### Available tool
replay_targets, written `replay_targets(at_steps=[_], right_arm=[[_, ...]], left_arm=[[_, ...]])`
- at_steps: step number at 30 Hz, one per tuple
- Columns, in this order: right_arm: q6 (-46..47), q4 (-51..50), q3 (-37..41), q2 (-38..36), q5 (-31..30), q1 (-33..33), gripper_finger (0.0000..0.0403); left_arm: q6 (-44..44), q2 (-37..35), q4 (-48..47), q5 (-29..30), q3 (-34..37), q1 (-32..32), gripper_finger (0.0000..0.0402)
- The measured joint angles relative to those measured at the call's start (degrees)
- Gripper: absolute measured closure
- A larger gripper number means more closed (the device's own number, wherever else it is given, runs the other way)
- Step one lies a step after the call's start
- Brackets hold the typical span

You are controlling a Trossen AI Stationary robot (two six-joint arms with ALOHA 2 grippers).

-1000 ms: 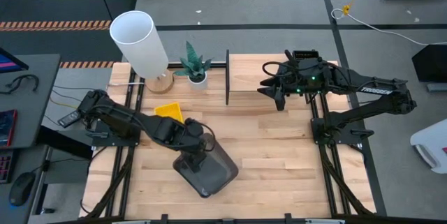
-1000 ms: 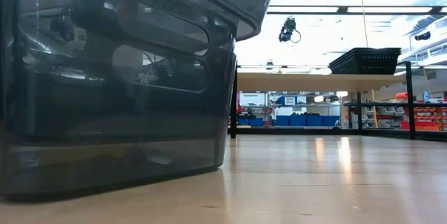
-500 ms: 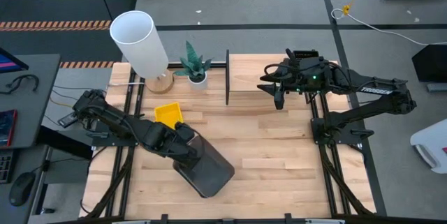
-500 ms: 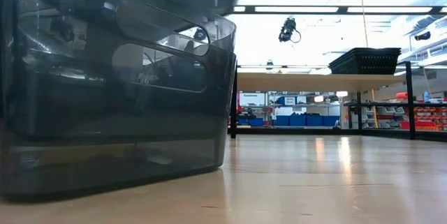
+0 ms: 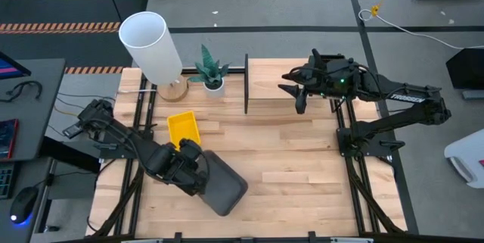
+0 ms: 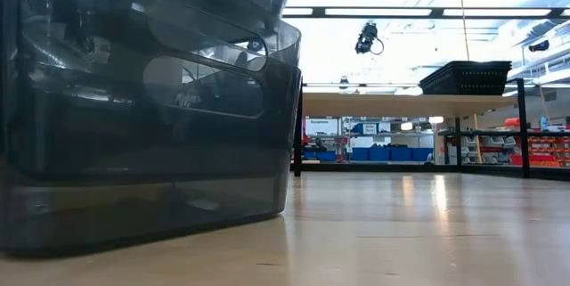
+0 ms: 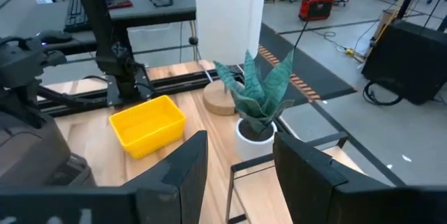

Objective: Stack baskets on shelf by color
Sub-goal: Stack the gray bin on the stacked gray bin, then put the stacked gray bins on the shelf

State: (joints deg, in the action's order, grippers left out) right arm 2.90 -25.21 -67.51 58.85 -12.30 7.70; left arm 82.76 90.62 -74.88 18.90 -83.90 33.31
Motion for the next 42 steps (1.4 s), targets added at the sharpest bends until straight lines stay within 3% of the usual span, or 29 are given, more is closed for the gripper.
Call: replay_targets(at_steps=[20,23,33,37,42], right_arm=[[0.04,-0.11,0.00,0.00,1.93,-0.17,0.0235],[0.90,-0.11,0.00,0.00,2.02,-0.17,0.0235],[2.93,-0.13,0.00,0.00,2.06,-1.02,0.0235],[3.23,-0.17,0.00,0.00,2.13,-1.05,0.0235],[4.42,-0.22,0.00,0.00,3.04,-1.07,0.0235]], left_arm=[[-3.69,7.05,0.19,2.03,0.02,-1.60,0.0389],[-4.74,7.79,0.76,0.10,0.04,-2.64,0.0366],[-12.61,7.53,2.34,-8.12,0.02,-7.14,0.0232],[-13.47,7.53,1.60,-10.10,0.02,-9.04,0.0216],[-19.04,7.53,2.37,-10.27,0.02,-10.53,0.0231]])
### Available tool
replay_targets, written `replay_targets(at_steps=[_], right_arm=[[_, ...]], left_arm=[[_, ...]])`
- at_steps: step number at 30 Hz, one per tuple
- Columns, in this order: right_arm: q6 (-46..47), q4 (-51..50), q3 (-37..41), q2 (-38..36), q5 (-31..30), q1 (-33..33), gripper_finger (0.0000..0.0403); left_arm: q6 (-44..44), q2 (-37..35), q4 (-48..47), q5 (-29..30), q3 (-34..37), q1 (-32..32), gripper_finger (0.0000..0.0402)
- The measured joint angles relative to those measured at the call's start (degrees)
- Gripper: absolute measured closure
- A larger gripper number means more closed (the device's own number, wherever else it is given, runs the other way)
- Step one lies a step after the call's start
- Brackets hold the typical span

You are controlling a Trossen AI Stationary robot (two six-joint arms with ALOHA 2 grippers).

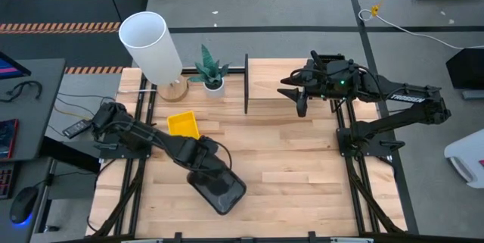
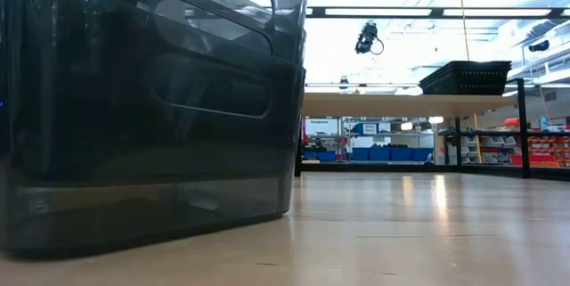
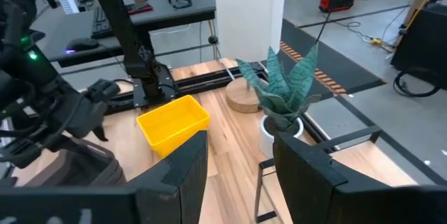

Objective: Stack baskets on shelf by color
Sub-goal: Put the stacked gray bins on the shelf

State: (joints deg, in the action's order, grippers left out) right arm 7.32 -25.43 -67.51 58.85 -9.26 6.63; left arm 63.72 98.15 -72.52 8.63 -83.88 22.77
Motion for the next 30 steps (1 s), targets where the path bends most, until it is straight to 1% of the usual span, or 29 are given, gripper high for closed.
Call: replay_targets(at_steps=[2,5,7,10,14,20,26,30], right_arm=[[0.45,0.00,0.00,0.00,-0.02,0.00,0.0235],[0.53,-0.20,0.00,0.00,0.12,0.02,0.0235],[0.88,-0.28,-0.01,0.00,0.51,-0.03,0.0235],[1.69,-0.28,-0.02,0.02,0.55,-0.29,0.0235],[2.00,-0.04,-0.02,0.02,0.49,-0.98,0.0235],[1.61,0.21,-0.02,0.02,0.31,-1.18,0.0235],[0.56,0.31,-0.02,0.02,0.32,-1.18,0.0235],[0.21,1.06,-0.02,0.02,0.34,-1.18,0.0235]], left_arm=[[-3.00,-0.02,0.19,0.55,0.48,-0.61,0.0242],[-4.27,-0.62,0.59,1.07,4.04,-1.46,0.0259],[-4.09,-2.07,3.13,-0.12,6.83,-1.47,0.0268],[-2.78,-4.65,9.76,-3.45,11.15,-1.39,0.0276],[0.03,-6.52,15.00,-5.67,14.84,-1.49,0.0269],[0.13,-6.26,21.09,-10.74,17.99,-1.63,0.0245],[2.63,-6.21,28.01,-15.87,21.70,-2.88,0.0245],[2.78,-6.16,28.85,-16.27,22.43,-3.51,0.0248]])
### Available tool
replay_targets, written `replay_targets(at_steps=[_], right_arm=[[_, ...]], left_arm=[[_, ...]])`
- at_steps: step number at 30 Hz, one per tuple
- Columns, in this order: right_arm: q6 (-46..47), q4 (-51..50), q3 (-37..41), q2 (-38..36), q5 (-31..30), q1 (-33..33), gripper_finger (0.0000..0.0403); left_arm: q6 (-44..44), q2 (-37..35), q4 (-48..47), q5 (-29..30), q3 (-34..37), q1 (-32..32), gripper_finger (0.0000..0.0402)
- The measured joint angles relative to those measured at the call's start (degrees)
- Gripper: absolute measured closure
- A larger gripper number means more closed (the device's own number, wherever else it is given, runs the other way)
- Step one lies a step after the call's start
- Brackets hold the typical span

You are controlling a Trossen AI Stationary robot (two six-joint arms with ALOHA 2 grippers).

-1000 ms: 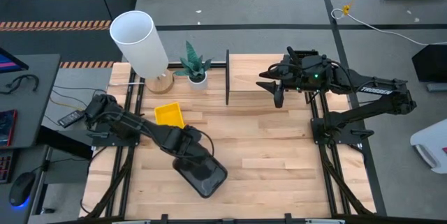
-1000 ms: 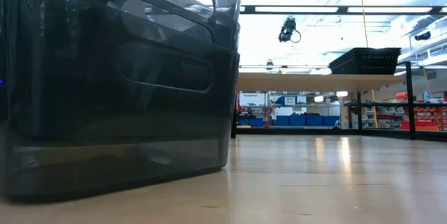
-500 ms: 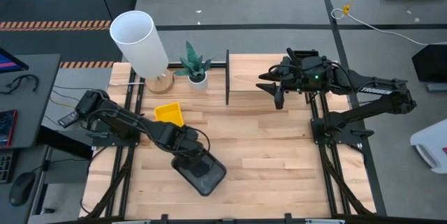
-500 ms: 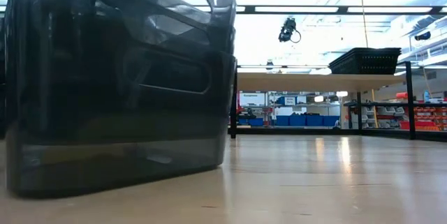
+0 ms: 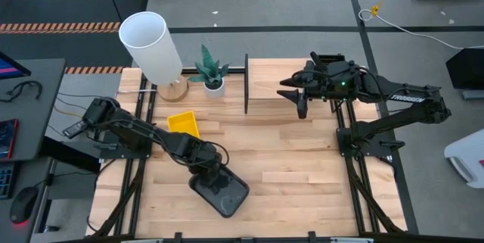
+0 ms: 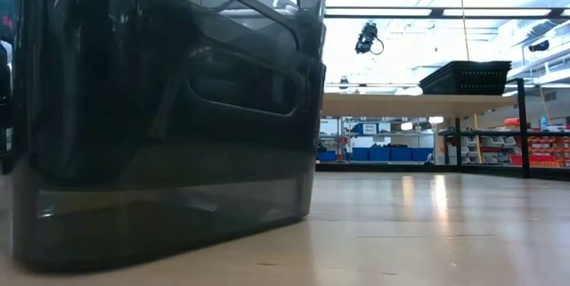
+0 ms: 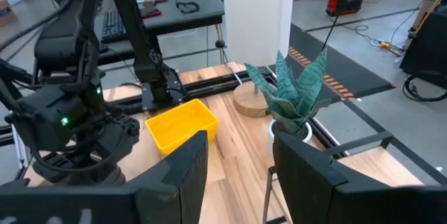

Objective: Stack baskets on shelf by color
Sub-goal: Put the stacked gray bins on the shelf

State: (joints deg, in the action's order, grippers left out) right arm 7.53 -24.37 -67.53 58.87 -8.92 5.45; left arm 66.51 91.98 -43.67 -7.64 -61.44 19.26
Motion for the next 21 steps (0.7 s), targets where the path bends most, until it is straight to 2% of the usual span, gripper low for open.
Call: replay_targets(at_steps=[4,11,17,21], right_arm=[[-0.85,0.83,0.00,0.00,0.00,0.00,0.0235],[-1.05,1.21,0.00,0.00,0.02,0.00,0.0235],[-1.26,1.61,0.00,0.00,0.17,0.00,0.0235],[-1.23,1.61,0.00,0.00,0.17,0.00,0.0235]], left_arm=[[-0.87,0.00,-0.48,1.77,0.03,-0.31,0.0278],[-1.70,0.00,-0.79,2.97,-0.05,-1.60,0.0384],[-6.56,0.07,-1.63,3.20,-2.83,-6.06,0.0385],[-12.36,0.07,-1.37,2.29,-7.23,-10.45,0.0385]])
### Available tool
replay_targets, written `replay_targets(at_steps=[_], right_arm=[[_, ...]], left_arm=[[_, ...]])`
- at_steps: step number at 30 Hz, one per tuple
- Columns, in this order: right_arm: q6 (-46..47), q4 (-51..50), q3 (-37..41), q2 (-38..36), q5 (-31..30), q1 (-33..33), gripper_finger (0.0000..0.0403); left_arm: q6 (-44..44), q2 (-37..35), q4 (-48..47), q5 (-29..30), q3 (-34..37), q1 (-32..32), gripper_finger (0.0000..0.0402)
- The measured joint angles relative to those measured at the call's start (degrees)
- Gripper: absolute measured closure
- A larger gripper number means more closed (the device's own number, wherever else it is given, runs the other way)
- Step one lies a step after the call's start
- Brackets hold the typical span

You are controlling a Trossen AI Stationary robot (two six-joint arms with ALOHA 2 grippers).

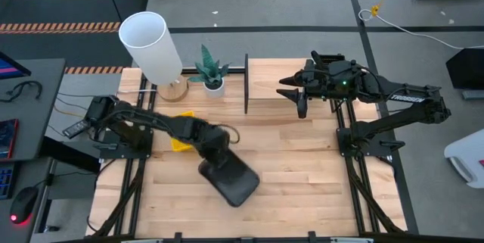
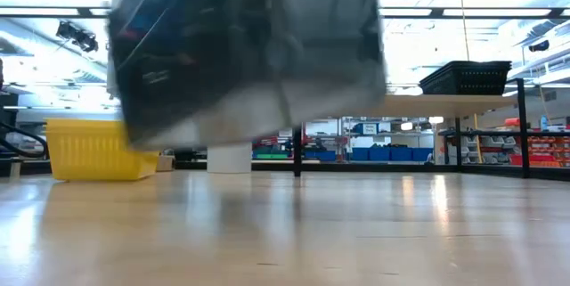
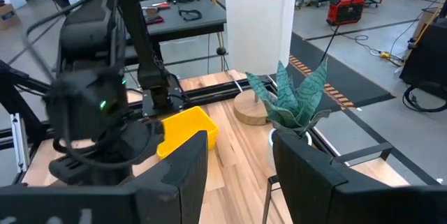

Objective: Stack baskets on shelf by color
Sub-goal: Put the stacked gray bins on the shelf

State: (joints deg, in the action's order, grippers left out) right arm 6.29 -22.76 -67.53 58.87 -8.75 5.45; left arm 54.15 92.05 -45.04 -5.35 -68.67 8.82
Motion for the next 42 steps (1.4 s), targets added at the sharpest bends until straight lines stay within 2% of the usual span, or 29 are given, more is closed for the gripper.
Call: replay_targets(at_steps=[6,12,17,20,31,36,42], right_arm=[[1.66,-0.16,0.00,0.00,-0.02,0.00,0.0235],[5.74,-2.46,0.00,-0.84,-0.24,0.00,0.0235],[7.24,-2.88,0.00,-3.86,-4.57,0.04,0.0235],[7.20,-2.28,0.00,-6.26,-6.64,0.02,0.0235],[7.26,-4.20,0.00,-11.41,-7.13,0.79,0.0235],[8.56,-4.70,0.00,-11.74,-6.98,0.79,0.0235],[10.36,-6.02,0.00,-11.05,-4.38,0.72,0.0235]], left_arm=[[-10.83,0.00,-2.31,-4.12,-8.35,-7.52,0.0386],[-19.47,0.00,-9.42,-4.81,-18.13,-14.85,0.0386],[-25.81,0.72,-14.58,-4.84,-26.75,-20.23,0.0386],[-29.49,3.15,-18.24,-4.74,-33.05,-22.68,0.0386],[-42.73,17.18,-27.20,-4.92,-58.92,-27.98,0.0386],[-49.47,22.37,-24.76,-0.02,-66.08,-28.85,0.0386],[-54.87,24.10,-17.98,7.72,-65.89,-30.14,0.0386]])
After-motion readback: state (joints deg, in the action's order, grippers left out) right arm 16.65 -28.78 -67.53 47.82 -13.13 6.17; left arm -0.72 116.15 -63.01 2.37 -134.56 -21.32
